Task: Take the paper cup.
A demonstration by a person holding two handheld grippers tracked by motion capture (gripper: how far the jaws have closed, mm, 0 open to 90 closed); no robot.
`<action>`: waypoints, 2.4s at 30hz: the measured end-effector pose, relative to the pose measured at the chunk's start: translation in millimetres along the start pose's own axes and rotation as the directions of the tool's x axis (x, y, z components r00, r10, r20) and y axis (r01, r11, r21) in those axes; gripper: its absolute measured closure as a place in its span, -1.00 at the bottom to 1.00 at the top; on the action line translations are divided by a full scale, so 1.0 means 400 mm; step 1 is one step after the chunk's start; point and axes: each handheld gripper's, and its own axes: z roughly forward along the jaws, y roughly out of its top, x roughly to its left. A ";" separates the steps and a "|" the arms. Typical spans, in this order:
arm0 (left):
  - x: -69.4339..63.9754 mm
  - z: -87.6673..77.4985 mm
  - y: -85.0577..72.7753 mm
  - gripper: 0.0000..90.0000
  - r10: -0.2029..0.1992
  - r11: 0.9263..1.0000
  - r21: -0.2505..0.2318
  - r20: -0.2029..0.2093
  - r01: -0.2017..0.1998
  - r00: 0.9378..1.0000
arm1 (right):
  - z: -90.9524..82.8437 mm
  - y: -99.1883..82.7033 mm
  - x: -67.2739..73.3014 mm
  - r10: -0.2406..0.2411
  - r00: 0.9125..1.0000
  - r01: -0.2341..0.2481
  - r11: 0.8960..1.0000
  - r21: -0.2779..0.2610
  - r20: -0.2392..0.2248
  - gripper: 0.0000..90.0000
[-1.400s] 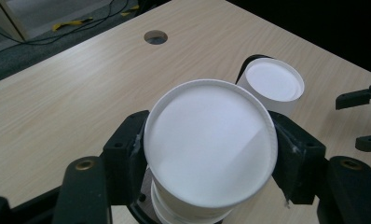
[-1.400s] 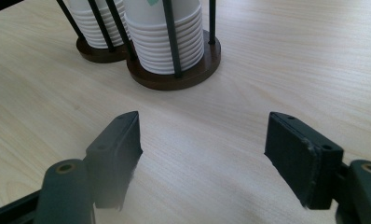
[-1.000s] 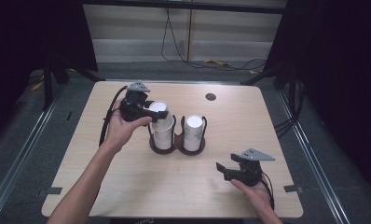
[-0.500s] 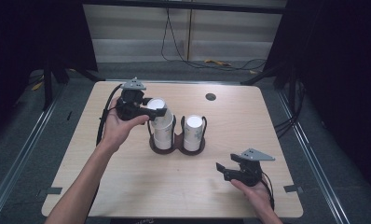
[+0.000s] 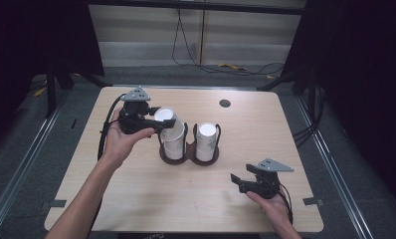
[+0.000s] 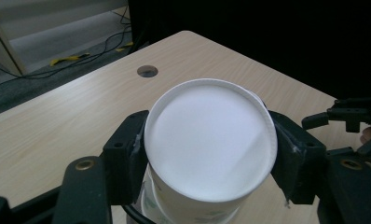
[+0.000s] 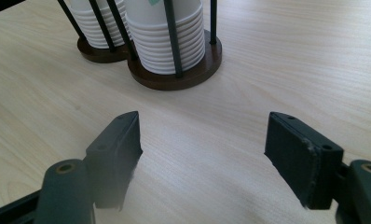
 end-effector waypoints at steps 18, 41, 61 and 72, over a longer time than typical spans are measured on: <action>-0.067 -0.025 -0.034 -0.21 0.047 0.999 -0.032 0.094 -0.044 0.994 | 0.000 0.000 0.003 0.000 1.000 0.000 1.000 -0.002 -0.014 -0.41; -0.097 0.028 -0.141 -0.21 0.028 1.000 -0.012 0.161 -0.026 0.987 | 0.002 0.012 0.051 -0.060 0.993 0.058 0.998 -0.024 -0.104 -0.52; -0.127 0.066 -0.226 -0.22 0.018 1.000 -0.016 0.185 -0.015 0.983 | 0.060 0.061 0.154 -0.105 0.959 0.094 0.994 -0.053 -0.265 -0.65; -0.144 0.095 -0.248 -0.23 0.007 1.000 -0.028 0.222 0.000 0.975 | 0.057 0.054 0.158 -0.102 0.953 0.082 0.993 -0.080 -0.286 -0.66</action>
